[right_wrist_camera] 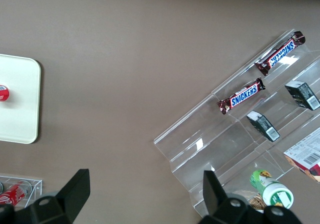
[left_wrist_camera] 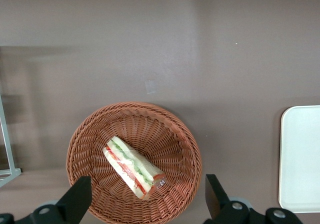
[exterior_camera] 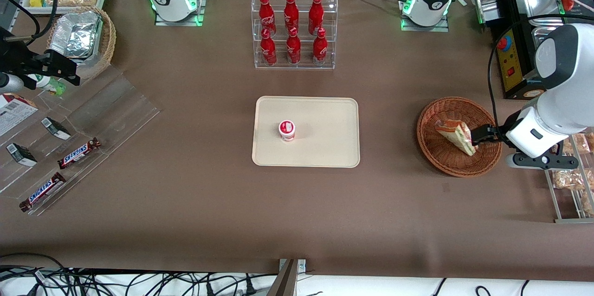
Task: Place sandwich from basket to tray
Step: 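Lower the open left gripper over the sandwich in the wicker basket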
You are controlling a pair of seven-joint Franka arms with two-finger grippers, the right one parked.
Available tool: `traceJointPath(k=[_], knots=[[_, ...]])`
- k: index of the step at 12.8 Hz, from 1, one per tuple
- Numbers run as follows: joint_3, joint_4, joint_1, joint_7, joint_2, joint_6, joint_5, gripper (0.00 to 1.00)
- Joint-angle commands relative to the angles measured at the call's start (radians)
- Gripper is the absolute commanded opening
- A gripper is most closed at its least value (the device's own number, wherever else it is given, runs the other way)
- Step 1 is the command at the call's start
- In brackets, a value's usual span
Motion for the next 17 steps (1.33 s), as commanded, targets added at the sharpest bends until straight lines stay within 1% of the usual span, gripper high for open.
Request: traceJointPath(k=[1, 6, 8, 13, 17], knots=[[0.0, 0.031, -0.007, 0.032, 0.016, -0.026, -0.017, 1.0], [0.012, 0.03, 0.006, 0.022, 0.016, -0.026, -0.017, 1.0], [0.014, 0.007, 0.015, 0.008, 0.019, -0.028, -0.017, 1.0], [0.017, -0.077, 0.043, -0.251, 0.031, -0.027, -0.014, 1.0], [0.019, -0.142, 0.046, -0.443, 0.031, 0.027, -0.012, 1.0]])
